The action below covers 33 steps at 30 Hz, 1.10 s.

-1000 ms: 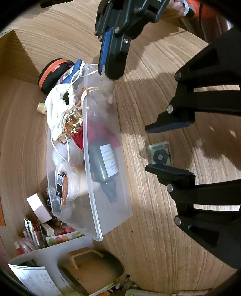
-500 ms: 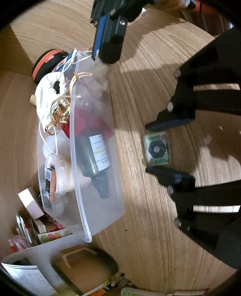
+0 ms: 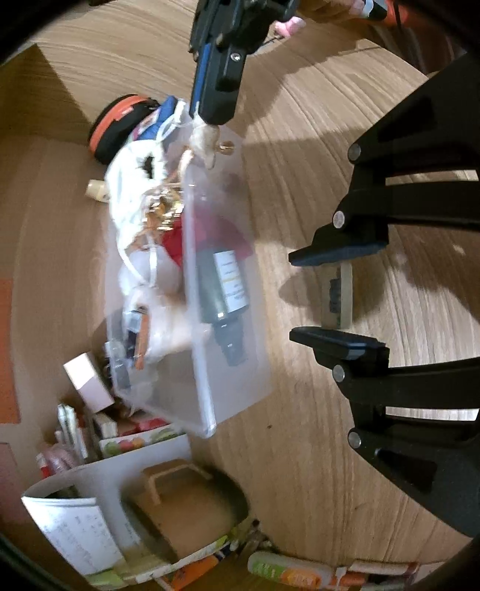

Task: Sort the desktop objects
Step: 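Grasp the square badge with the left gripper while the right grasps the beige shell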

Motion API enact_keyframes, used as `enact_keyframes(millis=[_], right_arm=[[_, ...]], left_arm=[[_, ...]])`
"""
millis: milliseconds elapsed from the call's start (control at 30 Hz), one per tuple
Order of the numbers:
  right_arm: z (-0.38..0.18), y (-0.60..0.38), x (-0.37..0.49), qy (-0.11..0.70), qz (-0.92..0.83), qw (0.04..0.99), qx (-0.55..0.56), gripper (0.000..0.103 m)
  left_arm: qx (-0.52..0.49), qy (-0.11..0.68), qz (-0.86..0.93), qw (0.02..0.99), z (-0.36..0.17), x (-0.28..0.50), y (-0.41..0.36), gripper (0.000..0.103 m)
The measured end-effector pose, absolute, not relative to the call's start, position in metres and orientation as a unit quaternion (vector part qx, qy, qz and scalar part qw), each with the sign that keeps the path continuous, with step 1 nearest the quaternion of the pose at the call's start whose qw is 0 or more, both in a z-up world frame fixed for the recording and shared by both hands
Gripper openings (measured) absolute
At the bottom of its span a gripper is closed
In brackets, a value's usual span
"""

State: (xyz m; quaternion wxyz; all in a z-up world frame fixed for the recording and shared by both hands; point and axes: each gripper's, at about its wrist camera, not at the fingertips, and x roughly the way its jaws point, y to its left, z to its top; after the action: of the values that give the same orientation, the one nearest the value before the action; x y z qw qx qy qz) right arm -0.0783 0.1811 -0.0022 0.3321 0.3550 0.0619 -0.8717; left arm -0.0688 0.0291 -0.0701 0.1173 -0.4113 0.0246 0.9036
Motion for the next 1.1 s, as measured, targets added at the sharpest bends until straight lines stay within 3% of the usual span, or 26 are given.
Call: enact_keyframes(millis=[400,633,967,1100], right_arm=[[0.016,0.192,-0.093,0.045,-0.882,0.329,0.335,0.009],[0.011,0.198,-0.1,0.039,-0.88,0.327,0.343,0.009],[0.002,0.195,-0.103,0.039,-0.873,0.331,0.355,0.009],[0.001,0.194,-0.104,0.04,-0.872,0.331,0.358,0.009]], left_arm=[[-0.38,-0.014,0.917,0.122,-0.031,-0.086,0.007,0.03],[-0.42,0.01,0.898,0.13,-0.063,-0.08,0.013,0.035],[-0.453,0.03,0.883,0.119,-0.095,-0.083,0.024,0.035],[-0.447,0.035,0.887,0.111,-0.095,-0.083,0.026,0.024]])
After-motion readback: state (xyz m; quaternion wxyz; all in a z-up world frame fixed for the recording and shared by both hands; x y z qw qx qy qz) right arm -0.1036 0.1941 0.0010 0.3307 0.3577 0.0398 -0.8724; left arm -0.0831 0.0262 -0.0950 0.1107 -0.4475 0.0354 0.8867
